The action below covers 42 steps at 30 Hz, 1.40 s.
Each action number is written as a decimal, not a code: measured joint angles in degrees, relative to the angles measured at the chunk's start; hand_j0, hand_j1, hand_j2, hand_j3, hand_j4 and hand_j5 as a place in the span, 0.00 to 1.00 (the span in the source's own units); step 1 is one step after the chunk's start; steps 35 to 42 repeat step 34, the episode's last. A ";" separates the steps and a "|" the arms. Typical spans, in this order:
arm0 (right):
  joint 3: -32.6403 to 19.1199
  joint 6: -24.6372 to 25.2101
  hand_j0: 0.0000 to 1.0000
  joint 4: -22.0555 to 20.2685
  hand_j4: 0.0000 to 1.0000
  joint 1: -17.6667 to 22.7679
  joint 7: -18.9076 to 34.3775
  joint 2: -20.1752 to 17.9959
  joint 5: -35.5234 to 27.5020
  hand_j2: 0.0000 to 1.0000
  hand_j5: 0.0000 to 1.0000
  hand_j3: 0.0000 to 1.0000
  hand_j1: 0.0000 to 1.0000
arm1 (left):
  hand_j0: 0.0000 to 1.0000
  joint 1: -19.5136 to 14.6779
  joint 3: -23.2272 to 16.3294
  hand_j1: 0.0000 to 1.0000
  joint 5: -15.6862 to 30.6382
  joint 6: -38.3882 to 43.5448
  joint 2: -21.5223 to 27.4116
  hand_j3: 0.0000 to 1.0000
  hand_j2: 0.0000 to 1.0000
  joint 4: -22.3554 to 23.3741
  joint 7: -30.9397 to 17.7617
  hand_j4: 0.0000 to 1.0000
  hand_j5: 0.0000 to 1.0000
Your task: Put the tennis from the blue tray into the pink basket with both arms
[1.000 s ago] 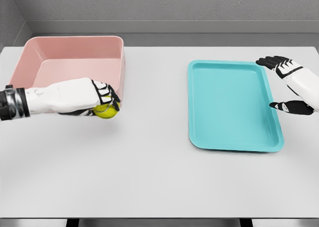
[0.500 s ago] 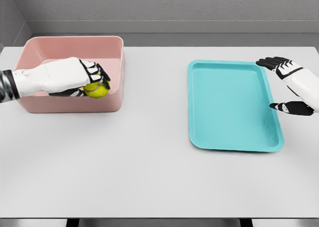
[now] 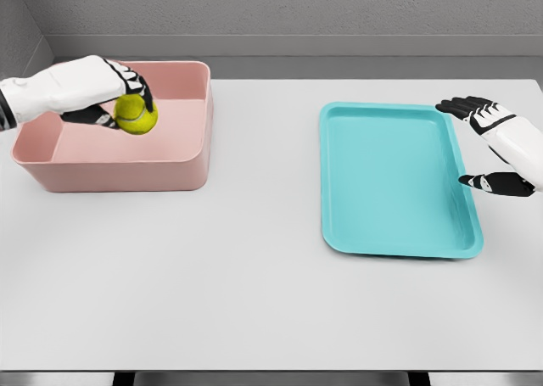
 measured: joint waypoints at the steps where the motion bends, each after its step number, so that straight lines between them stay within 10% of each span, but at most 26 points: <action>1: 0.00 0.00 1.00 0.01 1.00 0.00 0.00 0.00 0.00 1.00 1.00 1.00 1.00 | 0.51 -0.09 0.01 0.51 -0.03 -0.01 -0.27 0.51 0.51 1.07 0.00 0.51 0.51; 2: 0.00 0.00 1.00 0.01 1.00 0.00 0.00 0.00 0.00 1.00 1.00 1.00 1.00 | 0.60 -0.09 0.02 0.60 -0.06 -0.01 -0.45 0.60 0.60 1.95 0.00 0.60 0.60; 3: 0.01 0.00 1.00 0.01 1.00 0.09 0.00 0.00 0.00 1.00 1.00 1.00 1.00 | 0.94 -0.18 0.02 0.94 -0.02 -0.01 -0.61 0.94 0.94 2.55 0.09 0.94 0.94; 4: 0.02 0.00 1.00 0.01 1.00 0.00 0.00 0.00 0.00 1.00 1.00 1.00 1.00 | 1.00 -0.09 0.01 1.00 0.20 0.00 -0.72 1.00 1.00 2.95 0.24 1.00 1.00; 14: 0.01 0.00 1.00 0.02 1.00 0.09 0.00 0.00 -0.01 1.00 1.00 1.00 1.00 | 1.00 0.35 -0.08 1.00 2.02 0.03 -0.58 1.00 1.00 2.46 0.63 1.00 1.00; 26: 0.03 0.00 1.00 0.02 1.00 0.09 0.00 0.00 0.00 1.00 1.00 1.00 1.00 | 1.00 3.25 0.24 1.00 7.24 0.04 4.54 1.00 1.00 -9.06 0.58 1.00 1.00; 42: -0.01 0.00 1.00 0.02 1.00 0.09 0.00 -0.02 0.00 1.00 1.00 1.00 1.00 | 1.00 6.85 1.58 1.00 11.33 0.03 10.91 1.00 1.00 -7.43 0.57 1.00 1.00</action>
